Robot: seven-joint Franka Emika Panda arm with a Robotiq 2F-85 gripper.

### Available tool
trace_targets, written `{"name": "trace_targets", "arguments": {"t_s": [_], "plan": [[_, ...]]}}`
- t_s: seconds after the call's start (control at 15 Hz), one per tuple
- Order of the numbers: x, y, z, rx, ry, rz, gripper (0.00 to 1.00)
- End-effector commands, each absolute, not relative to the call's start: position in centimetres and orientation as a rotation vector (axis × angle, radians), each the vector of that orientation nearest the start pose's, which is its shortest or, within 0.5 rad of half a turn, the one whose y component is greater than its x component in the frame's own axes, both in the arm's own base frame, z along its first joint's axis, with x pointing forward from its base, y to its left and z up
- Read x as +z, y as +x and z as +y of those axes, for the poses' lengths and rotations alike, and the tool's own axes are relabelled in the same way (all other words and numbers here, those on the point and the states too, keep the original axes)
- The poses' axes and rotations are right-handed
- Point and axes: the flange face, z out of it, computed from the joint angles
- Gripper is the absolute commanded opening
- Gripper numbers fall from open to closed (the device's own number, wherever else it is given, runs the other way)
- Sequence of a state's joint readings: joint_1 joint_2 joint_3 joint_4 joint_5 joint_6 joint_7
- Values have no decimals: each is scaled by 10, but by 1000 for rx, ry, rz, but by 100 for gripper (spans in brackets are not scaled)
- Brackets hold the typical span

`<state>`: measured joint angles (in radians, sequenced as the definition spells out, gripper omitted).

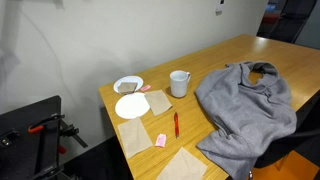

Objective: Pick up the pen from the table and put it in the white mug cup.

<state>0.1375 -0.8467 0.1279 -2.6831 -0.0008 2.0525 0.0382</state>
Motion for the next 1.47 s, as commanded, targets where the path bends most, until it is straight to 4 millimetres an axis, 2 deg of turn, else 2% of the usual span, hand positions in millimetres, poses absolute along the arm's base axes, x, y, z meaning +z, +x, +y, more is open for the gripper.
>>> {"name": "trace_targets", "arguments": {"t_s": [0.0, 0.8, 1.0, 1.4], "plan": [[496, 308, 86, -355, -3175, -310, 100], [497, 311, 84, -378, -3170, -322, 100], [498, 321, 74, -378, -3173, -390, 100], [487, 355, 32, -304, -3105, -714, 100]]}}
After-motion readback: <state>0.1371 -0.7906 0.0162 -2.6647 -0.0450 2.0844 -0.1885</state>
